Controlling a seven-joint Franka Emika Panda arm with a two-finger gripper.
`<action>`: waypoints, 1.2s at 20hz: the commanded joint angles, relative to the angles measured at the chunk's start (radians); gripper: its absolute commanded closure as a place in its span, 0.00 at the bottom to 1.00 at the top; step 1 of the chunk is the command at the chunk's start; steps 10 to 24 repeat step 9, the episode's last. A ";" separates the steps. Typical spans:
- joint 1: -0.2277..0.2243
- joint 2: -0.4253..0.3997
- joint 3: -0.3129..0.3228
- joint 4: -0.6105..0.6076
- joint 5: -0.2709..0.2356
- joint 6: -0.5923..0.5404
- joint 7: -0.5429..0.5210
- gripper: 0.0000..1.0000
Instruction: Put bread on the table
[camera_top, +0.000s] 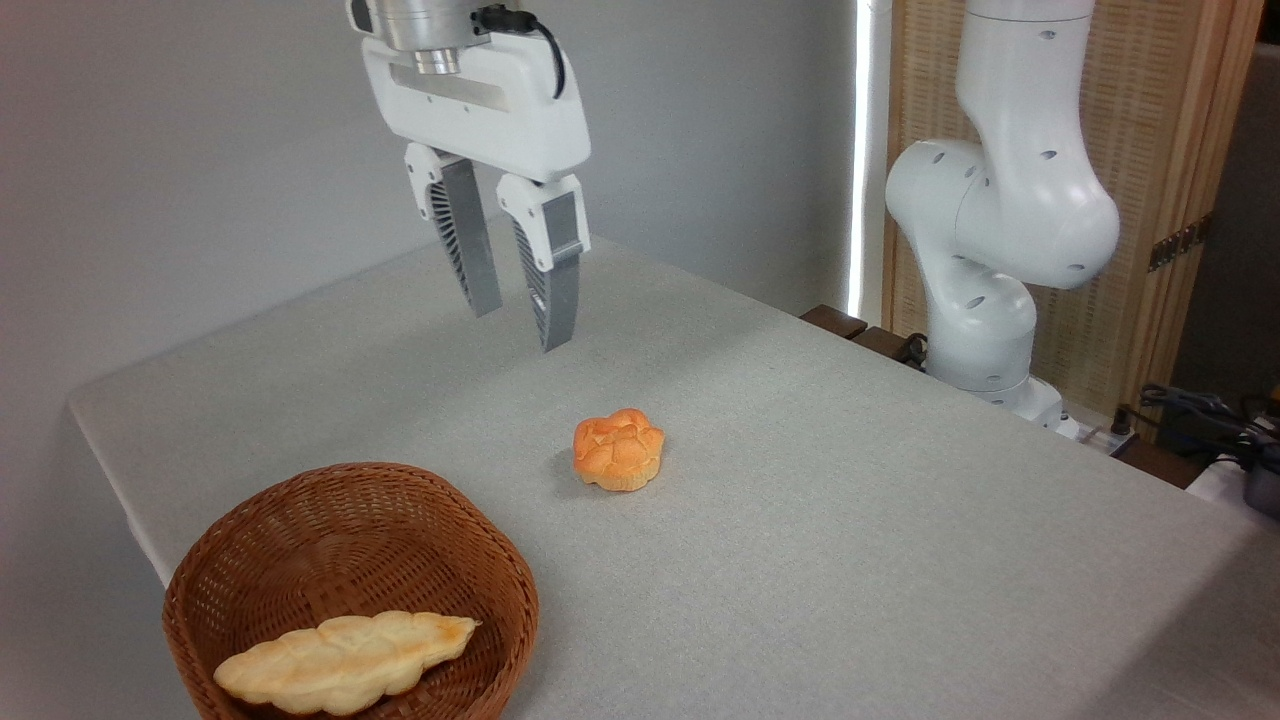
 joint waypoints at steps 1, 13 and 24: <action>0.016 0.045 -0.004 0.067 -0.019 -0.041 0.011 0.00; 0.018 0.046 -0.014 0.067 -0.019 -0.039 -0.021 0.00; 0.018 0.046 -0.014 0.067 -0.019 -0.039 -0.021 0.00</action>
